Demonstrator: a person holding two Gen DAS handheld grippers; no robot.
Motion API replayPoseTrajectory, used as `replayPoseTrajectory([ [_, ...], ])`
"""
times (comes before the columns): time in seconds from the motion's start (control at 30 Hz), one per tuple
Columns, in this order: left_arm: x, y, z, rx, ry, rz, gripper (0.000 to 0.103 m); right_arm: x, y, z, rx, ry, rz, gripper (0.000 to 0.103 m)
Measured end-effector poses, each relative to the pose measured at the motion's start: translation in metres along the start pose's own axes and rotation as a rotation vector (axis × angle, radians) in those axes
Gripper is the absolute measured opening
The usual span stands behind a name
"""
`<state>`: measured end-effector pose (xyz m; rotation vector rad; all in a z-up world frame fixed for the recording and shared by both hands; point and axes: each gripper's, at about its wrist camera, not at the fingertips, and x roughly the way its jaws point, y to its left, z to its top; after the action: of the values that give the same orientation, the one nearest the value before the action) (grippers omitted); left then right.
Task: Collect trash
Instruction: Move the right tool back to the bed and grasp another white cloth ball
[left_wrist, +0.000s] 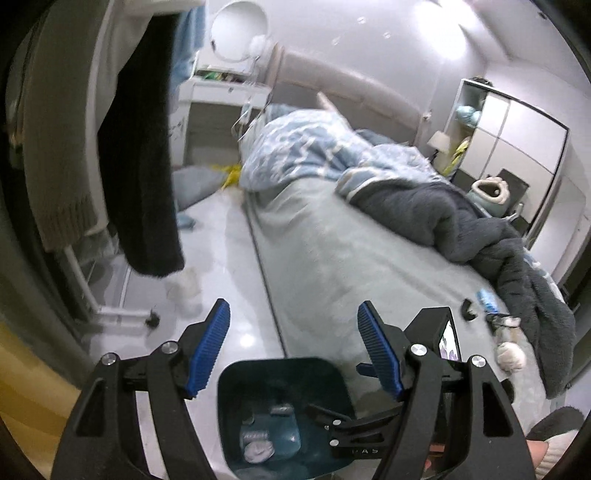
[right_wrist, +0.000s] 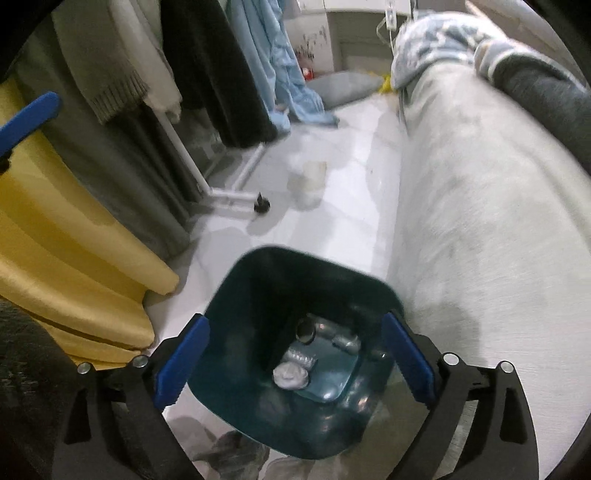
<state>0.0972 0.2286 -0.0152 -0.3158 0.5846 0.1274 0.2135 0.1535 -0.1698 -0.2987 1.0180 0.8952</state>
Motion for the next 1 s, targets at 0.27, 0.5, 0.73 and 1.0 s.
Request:
replayPoseTrajectory([
  [0.27,-0.007,-0.038,0.0,0.065,-0.031,-0.055,0.074,-0.067,-0.026,-0.013,-0.031,-0.115,-0.064,0.1],
  [0.5,0.0,-0.077,0.0,0.111,-0.036,-0.119,0.079,-0.106,-0.081,-0.042,0.037,-0.164,-0.131,0.1],
  [0.73,0.004,-0.11,-0.005,0.137,-0.012,-0.154,0.083,-0.156,-0.118,-0.07,0.077,-0.2,-0.177,0.1],
  [1.0,0.009,-0.143,-0.014,0.17,0.008,-0.189,0.085,-0.202,-0.14,-0.103,0.108,-0.234,-0.186,0.099],
])
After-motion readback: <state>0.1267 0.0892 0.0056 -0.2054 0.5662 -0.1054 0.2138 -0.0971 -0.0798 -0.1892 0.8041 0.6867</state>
